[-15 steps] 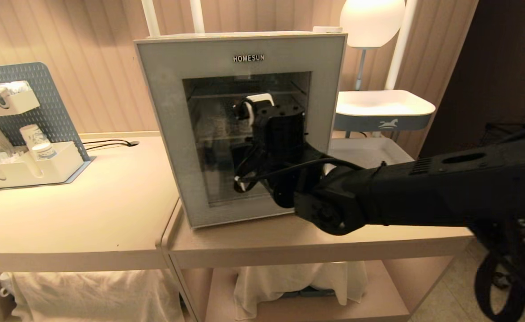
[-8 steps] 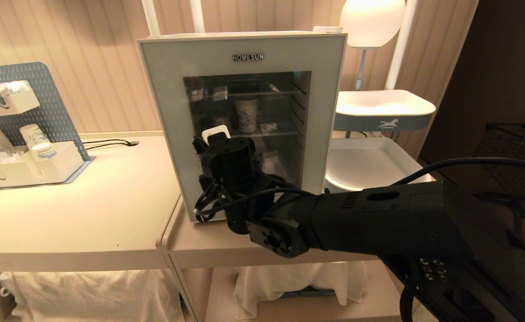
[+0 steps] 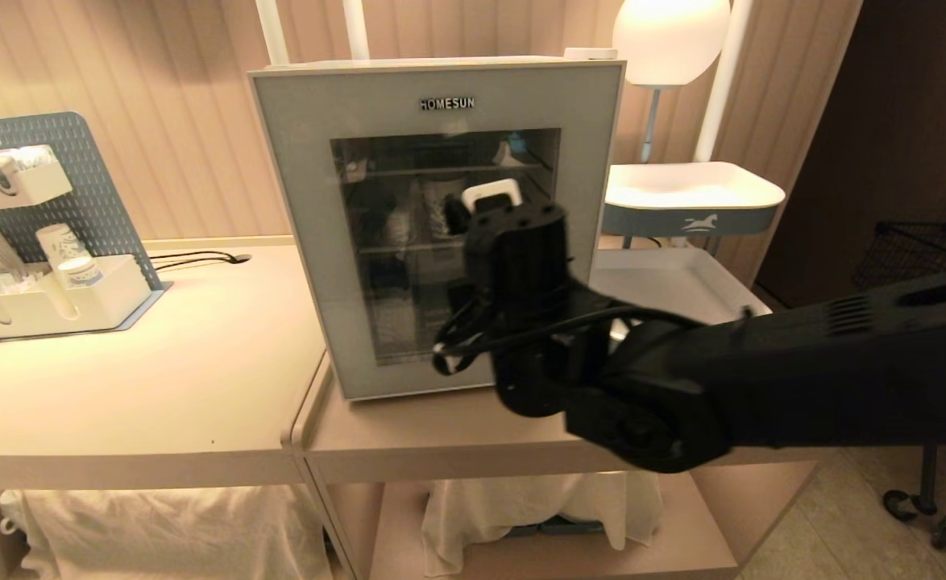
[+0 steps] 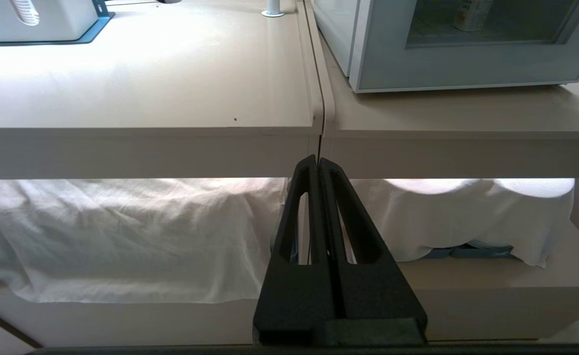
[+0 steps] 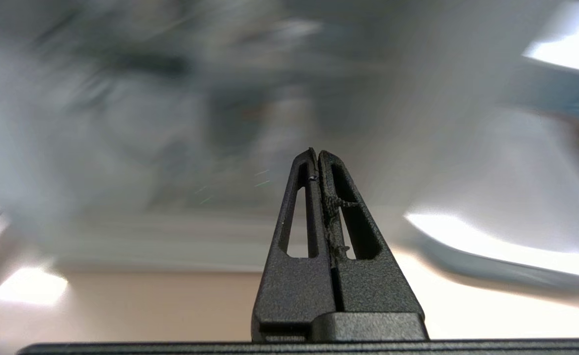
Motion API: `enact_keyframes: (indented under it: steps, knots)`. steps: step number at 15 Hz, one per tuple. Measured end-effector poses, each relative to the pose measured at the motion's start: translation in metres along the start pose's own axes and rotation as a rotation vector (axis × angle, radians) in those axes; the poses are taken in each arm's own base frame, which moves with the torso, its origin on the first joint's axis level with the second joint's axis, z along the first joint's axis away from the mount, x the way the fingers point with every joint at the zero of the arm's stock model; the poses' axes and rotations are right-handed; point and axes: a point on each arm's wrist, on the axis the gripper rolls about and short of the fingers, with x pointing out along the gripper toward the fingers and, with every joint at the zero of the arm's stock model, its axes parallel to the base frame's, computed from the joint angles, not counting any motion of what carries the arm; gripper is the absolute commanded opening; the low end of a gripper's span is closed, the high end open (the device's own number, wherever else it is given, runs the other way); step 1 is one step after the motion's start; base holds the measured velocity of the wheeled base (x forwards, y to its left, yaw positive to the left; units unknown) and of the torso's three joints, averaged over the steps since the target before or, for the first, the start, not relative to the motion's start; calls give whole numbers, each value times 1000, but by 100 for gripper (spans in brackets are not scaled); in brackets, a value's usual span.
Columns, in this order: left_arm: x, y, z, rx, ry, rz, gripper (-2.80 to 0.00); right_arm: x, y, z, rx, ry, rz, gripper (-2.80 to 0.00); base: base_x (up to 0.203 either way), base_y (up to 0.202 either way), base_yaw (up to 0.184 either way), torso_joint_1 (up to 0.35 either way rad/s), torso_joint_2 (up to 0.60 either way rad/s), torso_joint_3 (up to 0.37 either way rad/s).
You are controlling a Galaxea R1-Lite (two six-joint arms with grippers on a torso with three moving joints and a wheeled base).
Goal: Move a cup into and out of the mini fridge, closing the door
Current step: Open the freezer door
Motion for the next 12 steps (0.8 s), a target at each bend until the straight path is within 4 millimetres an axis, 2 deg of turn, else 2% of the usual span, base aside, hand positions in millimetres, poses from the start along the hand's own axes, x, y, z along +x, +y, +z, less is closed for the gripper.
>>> enact_keyframes:
  steps: [2,4,6,7,8,9,10,12]
  knots:
    - [0,0,0,-1,0,0,-280,-32,-66,25,57,-23,-113,-280,0,0,0,0,0,0]
    - [0,0,0,-2,0,0,-280,-74,-149,47,141,-68,-265,-280,0,0,0,0,0,0]
    - [0,0,0,-2,0,0,-280,-124,-237,52,230,-120,-487,-280,0,0,0,0,0,0]
    - [0,0,0,-2,0,0,-280,-157,-274,46,264,-147,-609,-280,0,0,0,0,0,0]
    - [0,0,0,-1,0,0,-280,-190,-299,35,288,-173,-715,-280,0,0,0,0,0,0]
    - [0,0,0,-2,0,0,-280,-224,-316,19,304,-200,-813,-280,0,0,0,0,0,0]
    - [0,0,0,-2,0,-1,-280,-256,-324,0,310,-225,-891,-280,0,0,0,0,0,0]
    - [0,0,0,-2,0,0,-280,-304,-324,-39,313,-288,-968,-280,0,0,0,0,0,0]
